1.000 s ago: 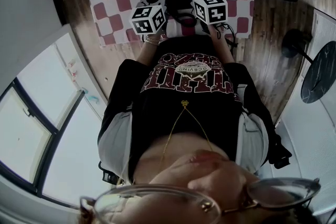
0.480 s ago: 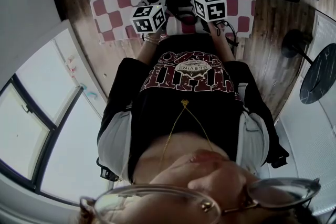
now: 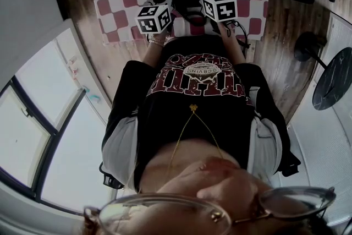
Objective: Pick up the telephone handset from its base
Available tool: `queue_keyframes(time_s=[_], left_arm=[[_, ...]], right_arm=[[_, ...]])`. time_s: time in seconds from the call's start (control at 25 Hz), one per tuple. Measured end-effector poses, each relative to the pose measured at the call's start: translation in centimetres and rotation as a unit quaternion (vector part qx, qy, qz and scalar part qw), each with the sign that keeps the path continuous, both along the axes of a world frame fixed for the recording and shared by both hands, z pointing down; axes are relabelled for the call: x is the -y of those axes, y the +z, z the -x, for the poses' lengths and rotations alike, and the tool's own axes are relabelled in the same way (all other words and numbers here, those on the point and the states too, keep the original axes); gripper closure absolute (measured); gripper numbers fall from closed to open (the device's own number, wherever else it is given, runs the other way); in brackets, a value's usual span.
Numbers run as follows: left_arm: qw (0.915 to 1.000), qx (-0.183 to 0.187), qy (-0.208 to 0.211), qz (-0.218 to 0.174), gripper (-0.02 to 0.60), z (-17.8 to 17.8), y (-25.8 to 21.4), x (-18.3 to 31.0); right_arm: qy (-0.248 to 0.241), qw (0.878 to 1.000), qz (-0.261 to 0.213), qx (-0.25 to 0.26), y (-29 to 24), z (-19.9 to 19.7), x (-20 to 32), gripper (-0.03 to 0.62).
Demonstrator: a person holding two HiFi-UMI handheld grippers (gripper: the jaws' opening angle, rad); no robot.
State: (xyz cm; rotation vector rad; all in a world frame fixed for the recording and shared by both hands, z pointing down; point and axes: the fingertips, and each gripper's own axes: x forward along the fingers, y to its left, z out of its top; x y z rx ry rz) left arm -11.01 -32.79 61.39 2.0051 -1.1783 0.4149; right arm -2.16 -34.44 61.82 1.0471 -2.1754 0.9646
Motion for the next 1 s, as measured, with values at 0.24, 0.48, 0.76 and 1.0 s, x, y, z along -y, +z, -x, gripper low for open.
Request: queue_keyframes(time_s=[0.24,0.48,0.76,1.0], left_arm=[[0.9999,-0.012,0.011,0.003,0.55,-0.2,0.2,0.1],[0.9996,-0.007,0.019,0.018,0.5,-0.4,1.1,0.0],[0.9992,-0.008,0.029,0.028,0.472,-0.8,1.7,-0.1],[0.9981,-0.02,0.041,0.042,0.451,-1.6,2.4,-0.3]], right_arm=[[0.002,1.0,0.004,-0.002,0.2,-0.2,0.0,0.577],[0.003,1.0,0.006,-0.003,0.3,-0.4,0.1,0.577],[0.003,1.0,0.006,-0.004,0.3,-0.6,0.1,0.577],[0.005,1.0,0.009,-0.005,0.5,-0.8,0.0,0.577]])
